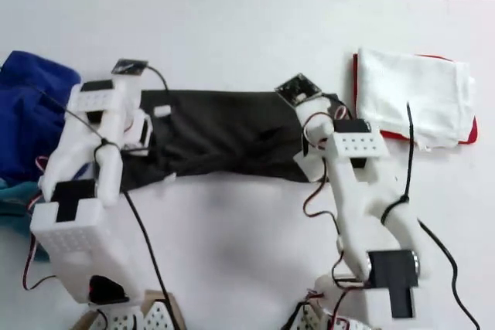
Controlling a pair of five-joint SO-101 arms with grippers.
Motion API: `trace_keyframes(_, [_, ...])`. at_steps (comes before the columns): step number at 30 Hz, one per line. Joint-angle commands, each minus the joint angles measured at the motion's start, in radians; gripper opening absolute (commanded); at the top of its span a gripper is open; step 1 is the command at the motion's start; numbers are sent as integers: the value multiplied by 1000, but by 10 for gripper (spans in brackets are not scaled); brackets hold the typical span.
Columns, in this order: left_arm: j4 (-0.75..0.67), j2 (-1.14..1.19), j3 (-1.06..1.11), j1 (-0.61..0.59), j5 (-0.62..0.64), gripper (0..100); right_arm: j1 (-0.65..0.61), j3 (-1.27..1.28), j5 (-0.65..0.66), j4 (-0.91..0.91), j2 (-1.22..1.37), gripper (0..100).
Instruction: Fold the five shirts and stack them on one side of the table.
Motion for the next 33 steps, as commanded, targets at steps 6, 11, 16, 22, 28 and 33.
trace_keyframes(6, [299, -20, -285, 203, 23, 172, 124, 3, -49, 67, -243, 19])
trace_keyframes(11, [308, -6, -263, 315, -112, 172, 277, 54, -41, 99, -309, 19])
trace_keyframes(16, [201, 31, -134, 341, -161, 172, 421, 110, -40, 84, -318, 19])
trace_keyframes(22, [141, 52, -45, 338, -161, 172, 524, 115, -40, 93, -318, 19])
trace_keyframes(28, [239, -120, -105, 327, -163, 172, 539, 210, -40, 36, -315, 19])
trace_keyframes(33, [239, -282, -133, 135, -199, 172, 585, 356, -41, -97, -318, 19])
